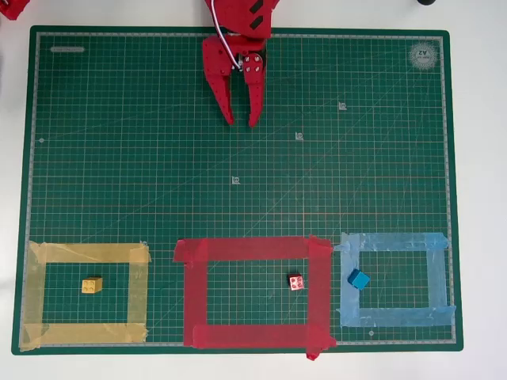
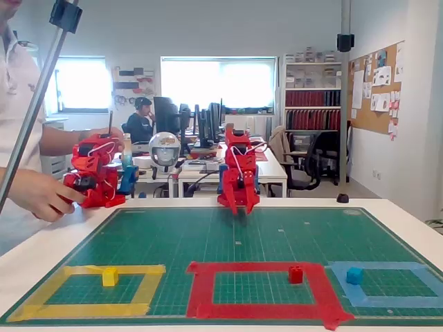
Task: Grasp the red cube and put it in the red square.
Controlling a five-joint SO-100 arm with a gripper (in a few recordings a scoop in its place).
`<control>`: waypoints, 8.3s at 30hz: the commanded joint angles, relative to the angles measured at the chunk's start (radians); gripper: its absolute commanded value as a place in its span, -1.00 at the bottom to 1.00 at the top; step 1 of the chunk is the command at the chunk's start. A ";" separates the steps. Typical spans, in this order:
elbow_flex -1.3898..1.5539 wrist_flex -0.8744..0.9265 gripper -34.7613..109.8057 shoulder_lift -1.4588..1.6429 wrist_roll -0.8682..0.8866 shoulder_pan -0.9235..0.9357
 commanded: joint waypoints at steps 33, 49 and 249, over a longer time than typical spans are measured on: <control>0.014 0.704 -0.33 0.391 -0.095 0.054; 0.014 0.704 -0.53 0.393 -0.095 0.012; 0.014 0.706 -0.52 0.393 -0.091 0.034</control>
